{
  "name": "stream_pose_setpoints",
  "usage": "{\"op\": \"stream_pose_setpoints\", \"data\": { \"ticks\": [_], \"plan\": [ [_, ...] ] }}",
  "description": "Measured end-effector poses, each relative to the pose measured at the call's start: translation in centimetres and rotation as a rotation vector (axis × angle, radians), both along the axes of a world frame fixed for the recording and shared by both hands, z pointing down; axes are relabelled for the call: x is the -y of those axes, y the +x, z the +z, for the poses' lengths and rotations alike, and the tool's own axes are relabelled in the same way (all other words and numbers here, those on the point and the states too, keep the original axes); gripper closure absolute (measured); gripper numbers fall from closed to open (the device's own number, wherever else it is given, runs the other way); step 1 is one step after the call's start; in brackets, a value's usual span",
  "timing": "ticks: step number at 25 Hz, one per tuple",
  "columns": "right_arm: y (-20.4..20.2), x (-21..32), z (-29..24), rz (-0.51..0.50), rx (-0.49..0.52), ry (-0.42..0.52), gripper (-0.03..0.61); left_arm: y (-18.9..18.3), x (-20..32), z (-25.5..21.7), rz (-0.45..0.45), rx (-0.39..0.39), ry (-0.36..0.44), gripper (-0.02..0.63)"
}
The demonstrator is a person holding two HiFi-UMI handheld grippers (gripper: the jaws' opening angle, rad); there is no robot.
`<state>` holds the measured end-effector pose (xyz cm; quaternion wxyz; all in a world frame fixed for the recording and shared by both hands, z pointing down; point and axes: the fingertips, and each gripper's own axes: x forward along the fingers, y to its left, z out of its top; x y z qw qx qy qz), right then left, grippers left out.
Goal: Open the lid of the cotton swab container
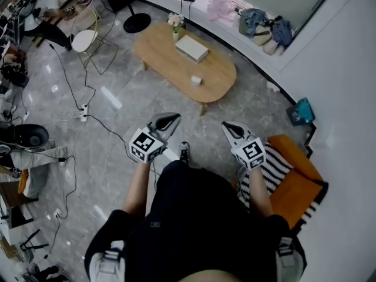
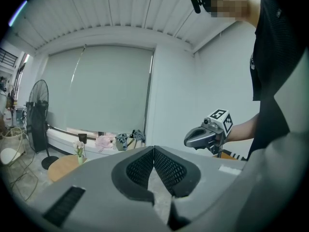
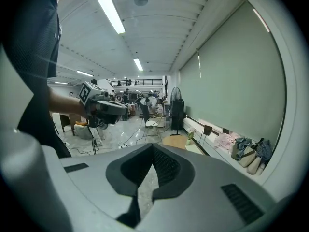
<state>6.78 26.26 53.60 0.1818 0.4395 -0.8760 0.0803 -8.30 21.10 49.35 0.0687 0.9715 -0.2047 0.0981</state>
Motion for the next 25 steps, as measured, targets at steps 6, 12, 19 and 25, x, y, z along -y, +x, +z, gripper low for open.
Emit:
{"op": "stream_pose_setpoints", "data": {
  "ticks": [6,12,19,25],
  "plan": [
    [0.1,2.6,0.6,0.035,-0.012,-0.03,0.583,0.6,3.1,0.5,0.039,0.016,0.005,0.612],
    [-0.1,4.8,1.0,0.056,-0.026,-0.025,0.583,1.0,6.1,0.7,0.074,0.01,-0.003,0.612],
    [-1.8,8.1,1.0,0.066,-0.043,-0.033,0.583,-0.1,9.3,1.3,0.102,0.01,-0.013,0.612],
    [-3.3,10.1,1.6,0.08,-0.052,-0.032,0.583,-1.4,11.7,2.1,0.12,0.006,-0.015,0.612]
  ]
}}
